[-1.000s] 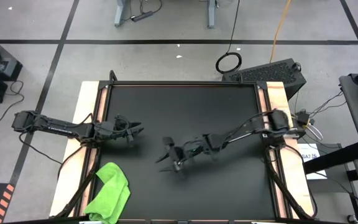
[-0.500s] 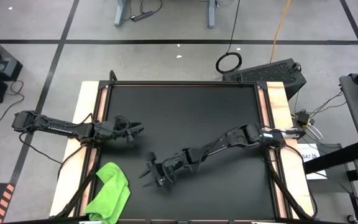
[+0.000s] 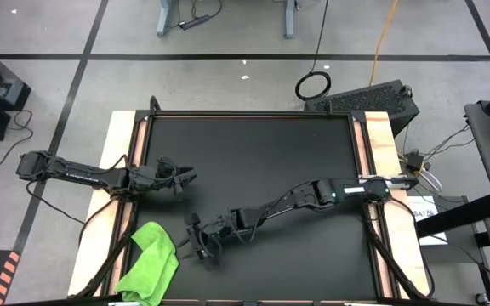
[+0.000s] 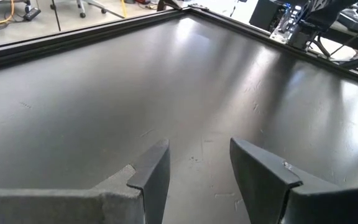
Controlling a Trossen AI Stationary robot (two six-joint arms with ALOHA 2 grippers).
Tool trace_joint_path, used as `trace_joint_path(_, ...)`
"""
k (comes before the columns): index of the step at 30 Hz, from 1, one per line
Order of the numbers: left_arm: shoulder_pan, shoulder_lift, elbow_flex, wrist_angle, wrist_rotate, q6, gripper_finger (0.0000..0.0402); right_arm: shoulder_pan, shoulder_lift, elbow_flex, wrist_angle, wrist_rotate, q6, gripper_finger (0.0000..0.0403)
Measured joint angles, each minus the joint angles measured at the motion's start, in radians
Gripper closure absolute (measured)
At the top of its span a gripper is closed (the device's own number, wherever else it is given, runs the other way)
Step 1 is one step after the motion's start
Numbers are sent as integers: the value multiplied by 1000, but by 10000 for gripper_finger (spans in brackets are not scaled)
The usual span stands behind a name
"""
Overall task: Roll towel
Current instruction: Fold the green towel on the table
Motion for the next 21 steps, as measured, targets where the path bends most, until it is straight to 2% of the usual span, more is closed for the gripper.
trace_joint_path(8,0,0,0,-9,0,2,228,-6,31,26,-12,3,5,232)
trace_joint_path(11,0,0,0,5,-19,65,228,-6,30,26,-66,3,28,232)
trace_joint_path(18,0,0,0,11,-27,362,228,-8,26,26,-146,3,16,232)
trace_joint_path(21,1,0,0,87,-48,516,228,-10,8,25,-167,3,9,232)
